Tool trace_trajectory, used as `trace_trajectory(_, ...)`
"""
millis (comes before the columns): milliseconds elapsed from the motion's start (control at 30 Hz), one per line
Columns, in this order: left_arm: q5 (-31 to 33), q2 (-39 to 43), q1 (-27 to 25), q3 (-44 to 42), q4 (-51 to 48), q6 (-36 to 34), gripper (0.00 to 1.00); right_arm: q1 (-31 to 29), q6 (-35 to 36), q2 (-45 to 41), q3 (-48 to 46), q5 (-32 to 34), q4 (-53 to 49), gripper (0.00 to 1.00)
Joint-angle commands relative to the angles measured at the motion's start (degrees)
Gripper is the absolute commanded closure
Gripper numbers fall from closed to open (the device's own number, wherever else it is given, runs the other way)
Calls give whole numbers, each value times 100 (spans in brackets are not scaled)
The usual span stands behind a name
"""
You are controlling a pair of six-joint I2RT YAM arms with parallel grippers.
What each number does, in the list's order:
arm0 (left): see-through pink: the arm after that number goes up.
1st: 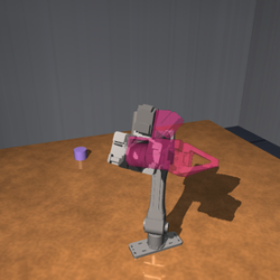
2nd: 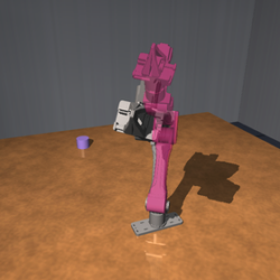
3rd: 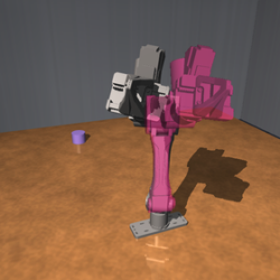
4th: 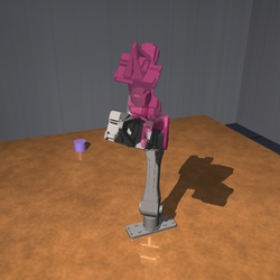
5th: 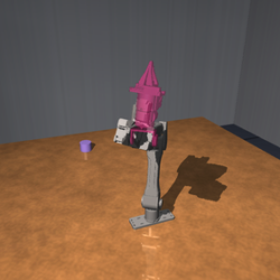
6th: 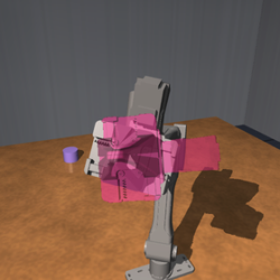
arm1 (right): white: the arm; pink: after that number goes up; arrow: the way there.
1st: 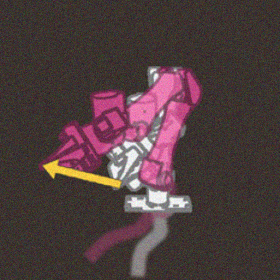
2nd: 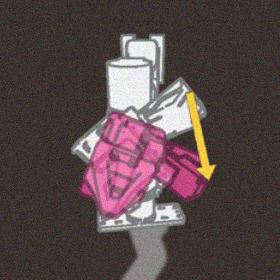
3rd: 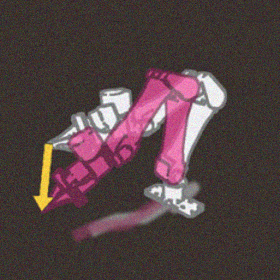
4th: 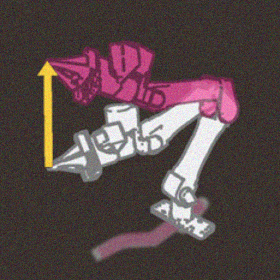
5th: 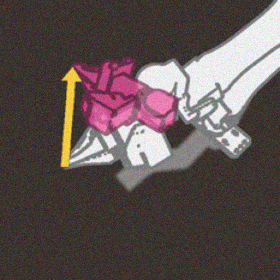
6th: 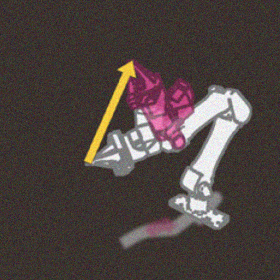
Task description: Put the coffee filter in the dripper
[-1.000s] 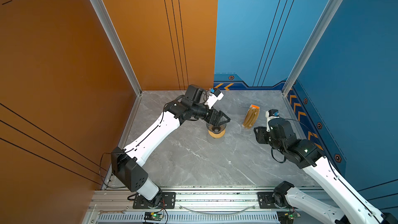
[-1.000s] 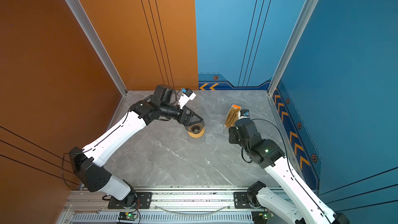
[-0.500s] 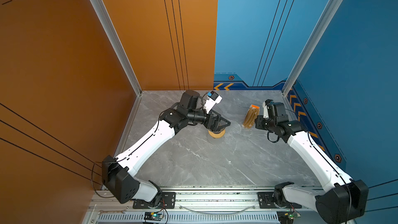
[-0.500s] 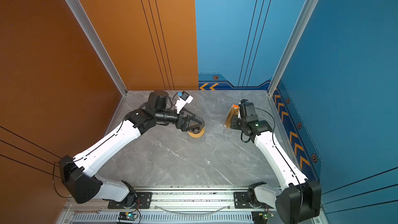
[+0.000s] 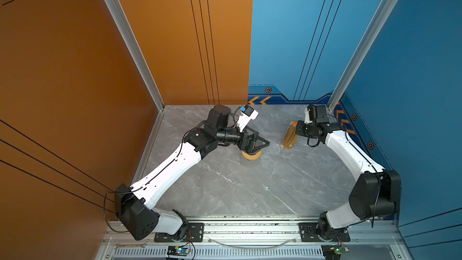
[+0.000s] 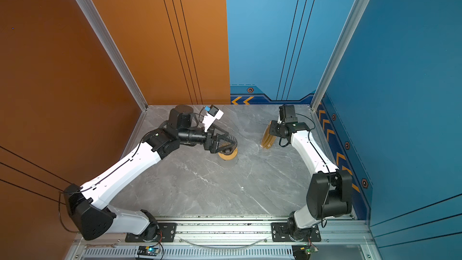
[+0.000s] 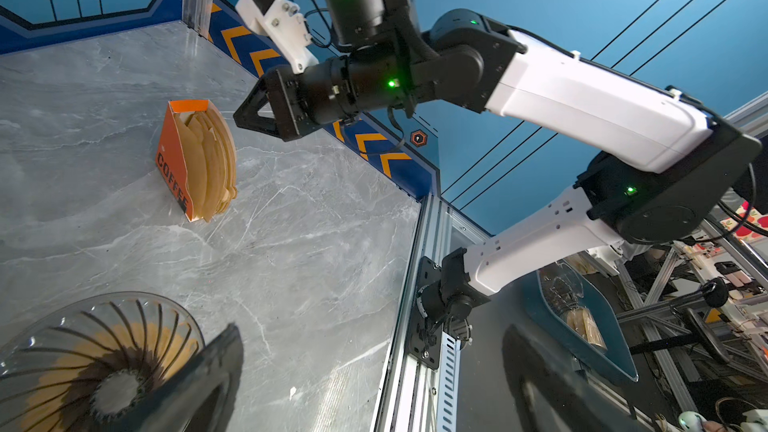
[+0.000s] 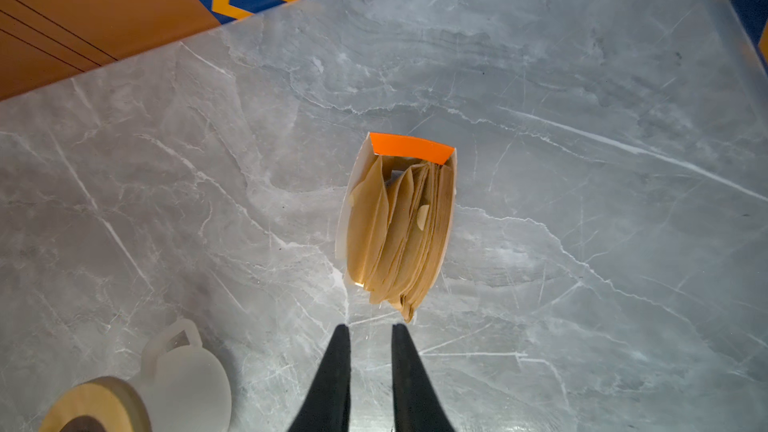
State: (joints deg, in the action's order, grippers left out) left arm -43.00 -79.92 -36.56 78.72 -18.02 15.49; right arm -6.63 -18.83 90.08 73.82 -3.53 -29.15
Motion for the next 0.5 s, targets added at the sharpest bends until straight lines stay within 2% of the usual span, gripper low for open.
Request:
trace_trajectory(0,155,154,-31,11,-138,-65,2,22,66,368,368,-130,-7,84)
trace_trajectory(467,89,152,-27,49,-184,-29,2,14,187,1406,1273,12,-238,86)
